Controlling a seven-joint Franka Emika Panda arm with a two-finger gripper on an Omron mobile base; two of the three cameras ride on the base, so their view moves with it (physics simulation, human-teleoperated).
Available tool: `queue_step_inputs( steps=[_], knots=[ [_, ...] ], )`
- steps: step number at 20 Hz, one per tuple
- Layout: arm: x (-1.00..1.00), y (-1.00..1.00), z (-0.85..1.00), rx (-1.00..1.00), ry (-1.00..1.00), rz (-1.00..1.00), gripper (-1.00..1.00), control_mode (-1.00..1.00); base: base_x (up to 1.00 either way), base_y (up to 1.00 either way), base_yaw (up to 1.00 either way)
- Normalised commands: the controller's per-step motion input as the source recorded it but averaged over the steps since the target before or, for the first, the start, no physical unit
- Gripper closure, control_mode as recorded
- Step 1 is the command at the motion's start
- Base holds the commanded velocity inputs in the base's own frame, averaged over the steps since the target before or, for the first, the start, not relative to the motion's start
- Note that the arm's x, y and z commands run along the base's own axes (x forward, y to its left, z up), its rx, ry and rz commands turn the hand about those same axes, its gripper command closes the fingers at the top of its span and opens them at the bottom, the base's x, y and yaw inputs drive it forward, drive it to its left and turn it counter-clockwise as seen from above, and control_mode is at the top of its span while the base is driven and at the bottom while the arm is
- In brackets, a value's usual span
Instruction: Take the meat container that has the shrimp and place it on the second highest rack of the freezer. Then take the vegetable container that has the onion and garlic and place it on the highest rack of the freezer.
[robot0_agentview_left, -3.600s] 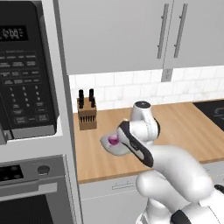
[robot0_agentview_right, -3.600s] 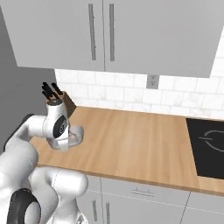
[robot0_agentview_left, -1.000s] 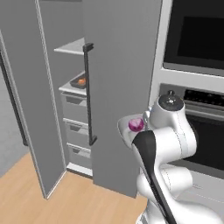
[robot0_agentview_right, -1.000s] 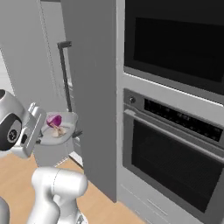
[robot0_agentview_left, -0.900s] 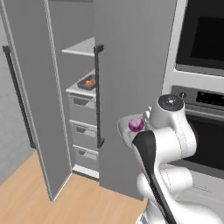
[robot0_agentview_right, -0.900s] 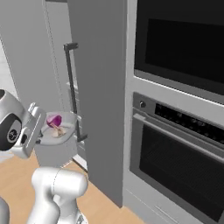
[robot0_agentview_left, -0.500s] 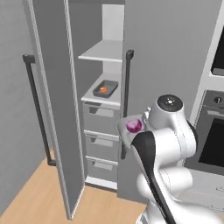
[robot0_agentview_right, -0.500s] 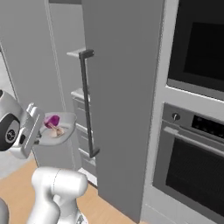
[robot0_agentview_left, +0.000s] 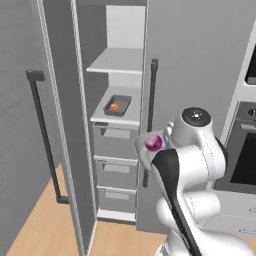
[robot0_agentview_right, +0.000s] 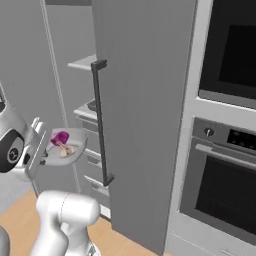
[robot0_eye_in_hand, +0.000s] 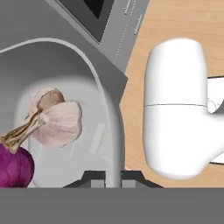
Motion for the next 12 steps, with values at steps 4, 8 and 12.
queue_step_inputs(
  steps=[4,8,12],
  knots=[
    [0.00,0.00,0.00,0.00,0.00,0.00,1.00,1.00,0.32,0.75,-0.37],
    [0.00,0.00,0.00,0.00,0.00,0.00,1.00,1.00,0.12,0.33,-0.12],
    [0.00,0.00,0.00,0.00,0.00,0.00,1.00,1.00,0.55,0.00,-0.02]
  ],
)
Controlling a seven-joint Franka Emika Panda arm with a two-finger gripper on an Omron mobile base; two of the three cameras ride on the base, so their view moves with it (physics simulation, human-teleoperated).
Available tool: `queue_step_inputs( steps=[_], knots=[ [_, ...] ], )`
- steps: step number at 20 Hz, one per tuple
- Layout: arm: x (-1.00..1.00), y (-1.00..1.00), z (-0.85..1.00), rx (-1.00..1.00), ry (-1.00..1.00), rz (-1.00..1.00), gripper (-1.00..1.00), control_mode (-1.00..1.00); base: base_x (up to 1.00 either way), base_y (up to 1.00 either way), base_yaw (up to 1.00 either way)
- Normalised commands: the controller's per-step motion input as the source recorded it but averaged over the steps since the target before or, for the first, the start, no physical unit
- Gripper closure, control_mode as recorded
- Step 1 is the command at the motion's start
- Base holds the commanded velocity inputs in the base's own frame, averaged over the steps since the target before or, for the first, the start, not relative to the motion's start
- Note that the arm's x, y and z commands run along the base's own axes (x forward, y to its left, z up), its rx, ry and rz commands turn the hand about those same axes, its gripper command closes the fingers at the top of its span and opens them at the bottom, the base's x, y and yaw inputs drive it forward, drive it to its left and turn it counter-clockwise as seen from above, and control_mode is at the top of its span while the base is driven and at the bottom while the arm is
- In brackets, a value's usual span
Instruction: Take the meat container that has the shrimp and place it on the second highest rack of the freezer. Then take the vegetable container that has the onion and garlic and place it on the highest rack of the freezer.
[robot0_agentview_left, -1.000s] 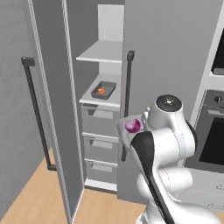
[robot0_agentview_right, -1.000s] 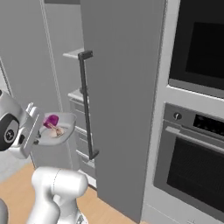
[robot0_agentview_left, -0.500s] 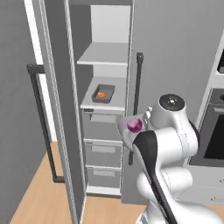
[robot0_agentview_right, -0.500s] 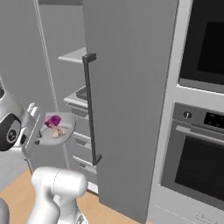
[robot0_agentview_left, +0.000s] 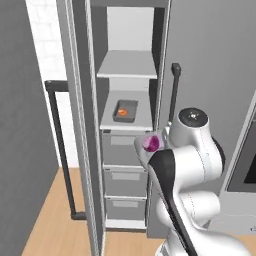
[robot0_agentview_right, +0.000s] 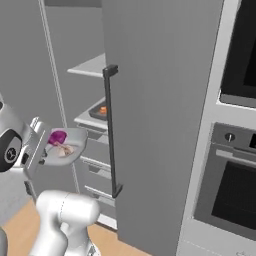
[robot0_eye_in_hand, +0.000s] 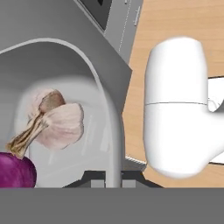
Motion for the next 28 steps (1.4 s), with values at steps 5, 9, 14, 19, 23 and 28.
queue_step_inputs(
  steps=[5,9,14,19,23,28],
  knots=[
    [0.00,0.00,0.00,0.00,0.00,0.00,1.00,1.00,0.67,0.25,-0.09],
    [0.00,0.00,0.00,0.00,0.00,0.00,1.00,1.00,0.35,0.52,-0.13],
    [0.00,0.00,0.00,0.00,0.00,0.00,1.00,1.00,0.52,0.04,-0.17],
    [0.00,0.00,0.00,0.00,0.00,0.00,1.00,1.00,0.16,0.55,-0.08],
    [0.00,0.00,0.00,0.00,0.00,0.00,1.00,1.00,0.52,0.12,-0.07],
    [0.31,0.03,0.70,-0.01,-0.20,-0.02,1.00,-1.00,0.17,0.00,-0.01]
  ],
)
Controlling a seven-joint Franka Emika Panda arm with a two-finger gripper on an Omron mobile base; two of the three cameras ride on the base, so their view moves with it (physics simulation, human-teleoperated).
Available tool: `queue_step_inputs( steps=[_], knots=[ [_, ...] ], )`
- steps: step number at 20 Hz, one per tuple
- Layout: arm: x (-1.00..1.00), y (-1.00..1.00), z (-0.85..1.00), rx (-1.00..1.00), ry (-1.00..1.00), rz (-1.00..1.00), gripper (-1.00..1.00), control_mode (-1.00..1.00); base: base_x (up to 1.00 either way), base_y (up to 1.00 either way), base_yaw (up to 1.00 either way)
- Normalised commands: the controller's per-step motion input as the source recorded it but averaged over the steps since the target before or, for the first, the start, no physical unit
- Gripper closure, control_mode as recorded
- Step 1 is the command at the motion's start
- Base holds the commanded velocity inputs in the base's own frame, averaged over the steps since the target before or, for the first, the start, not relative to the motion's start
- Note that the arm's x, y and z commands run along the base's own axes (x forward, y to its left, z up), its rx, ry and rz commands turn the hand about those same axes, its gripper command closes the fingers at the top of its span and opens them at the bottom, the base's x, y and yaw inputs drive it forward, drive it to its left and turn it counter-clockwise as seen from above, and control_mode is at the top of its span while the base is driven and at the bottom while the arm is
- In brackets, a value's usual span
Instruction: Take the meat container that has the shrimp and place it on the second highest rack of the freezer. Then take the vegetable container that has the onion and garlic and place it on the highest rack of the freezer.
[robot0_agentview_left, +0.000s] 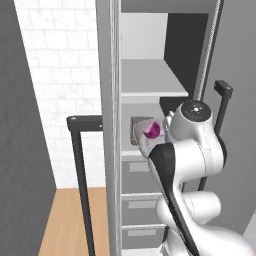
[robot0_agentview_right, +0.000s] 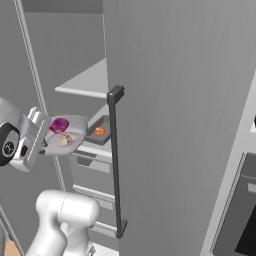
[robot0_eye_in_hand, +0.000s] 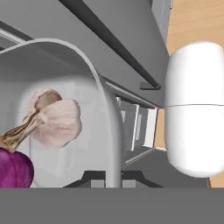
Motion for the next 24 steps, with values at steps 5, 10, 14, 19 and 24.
queue_step_inputs(
  steps=[5,10,14,19,24],
  knots=[
    [0.24,0.04,0.98,-0.05,-0.40,0.00,1.00,-1.00,0.00,0.00,0.00],
    [0.98,0.00,0.94,-0.04,-0.29,0.00,1.00,-1.00,0.00,0.00,0.00],
    [1.00,-0.10,0.29,-0.04,-0.07,-0.01,1.00,-1.00,0.00,0.00,0.00],
    [1.00,-0.35,0.07,0.03,0.09,-0.01,1.00,-1.00,0.00,0.00,0.00],
    [1.00,-0.15,-0.02,0.02,0.16,-0.03,1.00,-1.00,0.00,0.00,0.00]
  ],
)
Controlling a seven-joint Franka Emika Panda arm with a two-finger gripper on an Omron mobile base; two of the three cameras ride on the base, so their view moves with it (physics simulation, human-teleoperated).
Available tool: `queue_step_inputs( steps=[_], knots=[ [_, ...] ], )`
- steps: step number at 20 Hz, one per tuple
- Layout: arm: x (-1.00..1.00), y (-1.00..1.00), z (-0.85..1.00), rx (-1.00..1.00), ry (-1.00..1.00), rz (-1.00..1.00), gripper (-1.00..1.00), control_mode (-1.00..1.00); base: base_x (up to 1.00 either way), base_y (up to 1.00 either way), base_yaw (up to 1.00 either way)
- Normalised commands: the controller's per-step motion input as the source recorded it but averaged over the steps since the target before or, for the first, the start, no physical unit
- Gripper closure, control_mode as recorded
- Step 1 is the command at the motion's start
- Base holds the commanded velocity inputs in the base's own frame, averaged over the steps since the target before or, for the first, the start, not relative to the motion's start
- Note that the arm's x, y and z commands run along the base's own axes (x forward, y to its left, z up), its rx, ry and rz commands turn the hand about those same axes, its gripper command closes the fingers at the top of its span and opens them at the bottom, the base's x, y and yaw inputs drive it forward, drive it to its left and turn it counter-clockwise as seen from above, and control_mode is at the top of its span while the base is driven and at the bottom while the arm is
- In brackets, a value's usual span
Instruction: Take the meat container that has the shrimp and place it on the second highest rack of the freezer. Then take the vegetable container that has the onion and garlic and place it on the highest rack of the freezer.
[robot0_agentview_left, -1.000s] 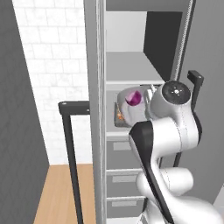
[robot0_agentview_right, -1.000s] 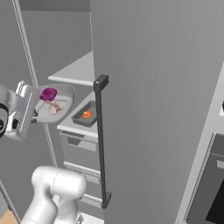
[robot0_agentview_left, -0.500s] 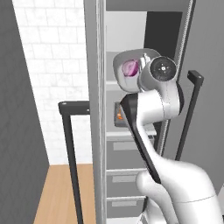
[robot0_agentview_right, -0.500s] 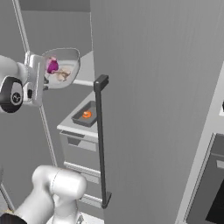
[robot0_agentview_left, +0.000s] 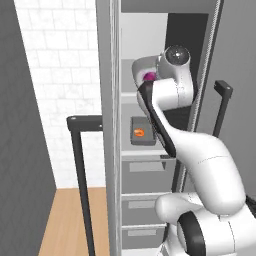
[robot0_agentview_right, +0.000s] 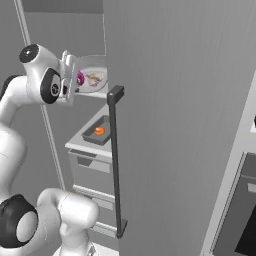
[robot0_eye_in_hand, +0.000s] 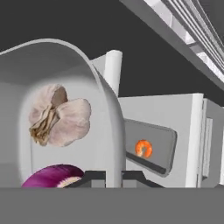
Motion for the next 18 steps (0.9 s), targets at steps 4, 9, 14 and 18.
queue_step_inputs(
  steps=[4,9,14,18],
  knots=[
    [1.00,0.00,-0.18,-0.01,0.04,0.00,1.00,-1.00,0.00,0.00,0.00],
    [1.00,0.00,-0.18,0.00,0.00,0.00,1.00,-1.00,0.00,0.00,0.00],
    [0.91,0.00,0.00,0.00,0.03,-0.01,-1.00,-1.00,0.00,0.00,0.00],
    [-0.34,0.03,0.00,0.02,0.00,0.00,-1.00,-1.00,0.00,0.00,0.00]
  ],
)
